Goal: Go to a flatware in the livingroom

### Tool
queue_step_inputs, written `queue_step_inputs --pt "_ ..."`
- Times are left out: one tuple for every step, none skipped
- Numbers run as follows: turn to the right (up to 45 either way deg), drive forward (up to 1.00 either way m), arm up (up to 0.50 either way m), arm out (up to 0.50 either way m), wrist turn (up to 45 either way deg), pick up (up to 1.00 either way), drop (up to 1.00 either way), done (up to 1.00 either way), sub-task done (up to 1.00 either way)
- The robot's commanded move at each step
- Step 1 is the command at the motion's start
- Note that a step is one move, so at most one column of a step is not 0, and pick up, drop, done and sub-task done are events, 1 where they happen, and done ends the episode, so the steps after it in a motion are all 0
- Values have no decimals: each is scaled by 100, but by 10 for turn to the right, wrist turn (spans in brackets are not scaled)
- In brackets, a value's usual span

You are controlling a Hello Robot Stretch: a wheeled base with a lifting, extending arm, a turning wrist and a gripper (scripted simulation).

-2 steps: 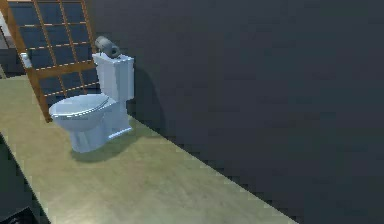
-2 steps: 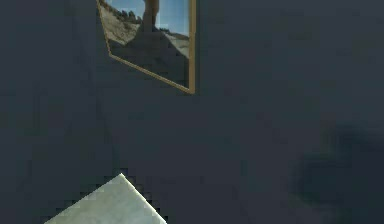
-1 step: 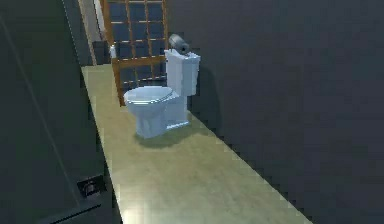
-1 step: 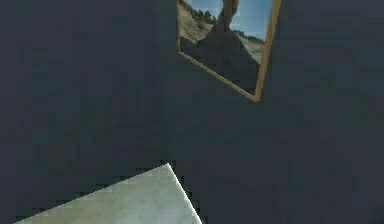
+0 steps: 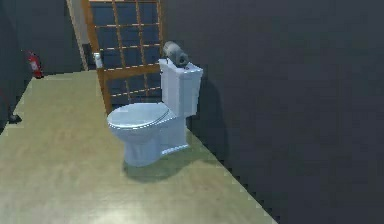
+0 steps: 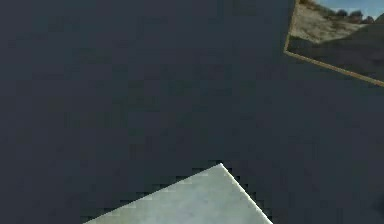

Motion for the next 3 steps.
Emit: queue_step_inputs --pt "-270 0 0 0 0 0 0 0 0" --pt "0 45 0 0 0 0 0 0 0" --pt "-30 0 0 0 0 0 0 0 0"
